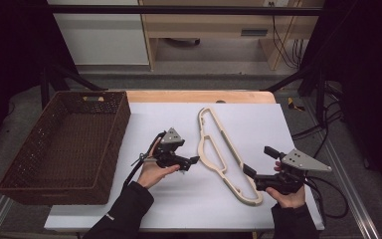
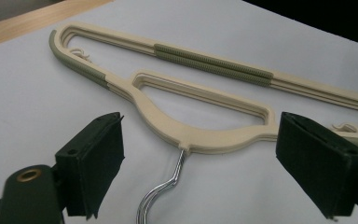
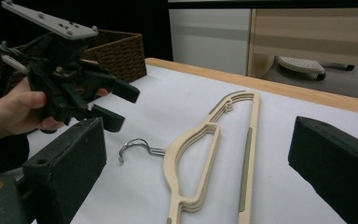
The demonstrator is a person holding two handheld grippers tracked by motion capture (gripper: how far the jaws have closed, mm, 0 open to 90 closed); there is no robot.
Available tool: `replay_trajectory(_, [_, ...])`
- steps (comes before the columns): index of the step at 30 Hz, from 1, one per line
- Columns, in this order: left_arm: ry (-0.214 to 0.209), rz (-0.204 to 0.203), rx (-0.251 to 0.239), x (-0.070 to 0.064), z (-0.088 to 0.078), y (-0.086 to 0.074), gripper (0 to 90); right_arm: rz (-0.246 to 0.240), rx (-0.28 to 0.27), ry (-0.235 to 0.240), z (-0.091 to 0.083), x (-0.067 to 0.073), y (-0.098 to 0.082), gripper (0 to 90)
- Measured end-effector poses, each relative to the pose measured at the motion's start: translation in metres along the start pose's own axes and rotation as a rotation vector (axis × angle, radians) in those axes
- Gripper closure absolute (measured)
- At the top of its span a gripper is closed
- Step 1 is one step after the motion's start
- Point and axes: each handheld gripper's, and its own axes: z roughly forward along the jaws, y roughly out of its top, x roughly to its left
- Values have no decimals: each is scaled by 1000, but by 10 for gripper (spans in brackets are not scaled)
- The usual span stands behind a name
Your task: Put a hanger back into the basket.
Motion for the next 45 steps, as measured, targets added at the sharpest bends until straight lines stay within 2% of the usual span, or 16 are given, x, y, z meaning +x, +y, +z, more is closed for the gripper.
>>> replay_trajectory(2, [-1, 2, 18, 3, 11, -2, 176, 2, -1, 0, -1, 0, 0, 45])
replay_trajectory(7, [7, 11, 53, 6, 22, -5, 222, 2, 0, -1, -1, -1, 0, 44])
replay_trajectory(8, [11, 14, 63, 6, 24, -7, 268, 0, 0, 0, 0, -1, 0, 44])
replay_trajectory(12, [18, 33, 102, 10, 32, -11, 331, 1, 1, 0, 0, -1, 0, 44])
replay_trajectory(14, [25, 35, 111, 11, 35, -13, 406, 0, 5, -2, 1, -1, -1, 45])
replay_trajectory(15, [28, 47, 122, 12, 36, -13, 406, 0, 5, -2, 1, -1, -1, 45])
replay_trajectory(18, [33, 48, 140, 13, 41, -16, 479, -6, 9, 1, 1, -1, -1, 46])
replay_trajectory(20, [32, 53, 167, 16, 44, -18, 539, -4, 9, 4, 2, 0, -1, 46])
replay_trajectory(23, [29, 51, 180, 17, 46, -19, 591, -5, 10, 3, 2, -1, -1, 46])
replay_trajectory(26, [4, 47, 202, 17, 50, -22, 640, -2, 14, 3, 2, 0, -1, 46])
replay_trajectory(33, [-9, 51, 211, 17, 54, -24, 737, -7, 15, 5, 3, 0, -2, 47])
replay_trajectory(35, [-24, 50, 209, 18, 55, -24, 765, -4, 14, 4, 3, 0, -2, 48])
replay_trajectory(43, [-52, 85, 217, 18, 54, -21, 843, -7, 17, 7, 4, 0, -2, 49])
replay_trajectory(45, [-55, 108, 233, 17, 53, -18, 854, -6, 20, 7, 4, 0, -2, 49])
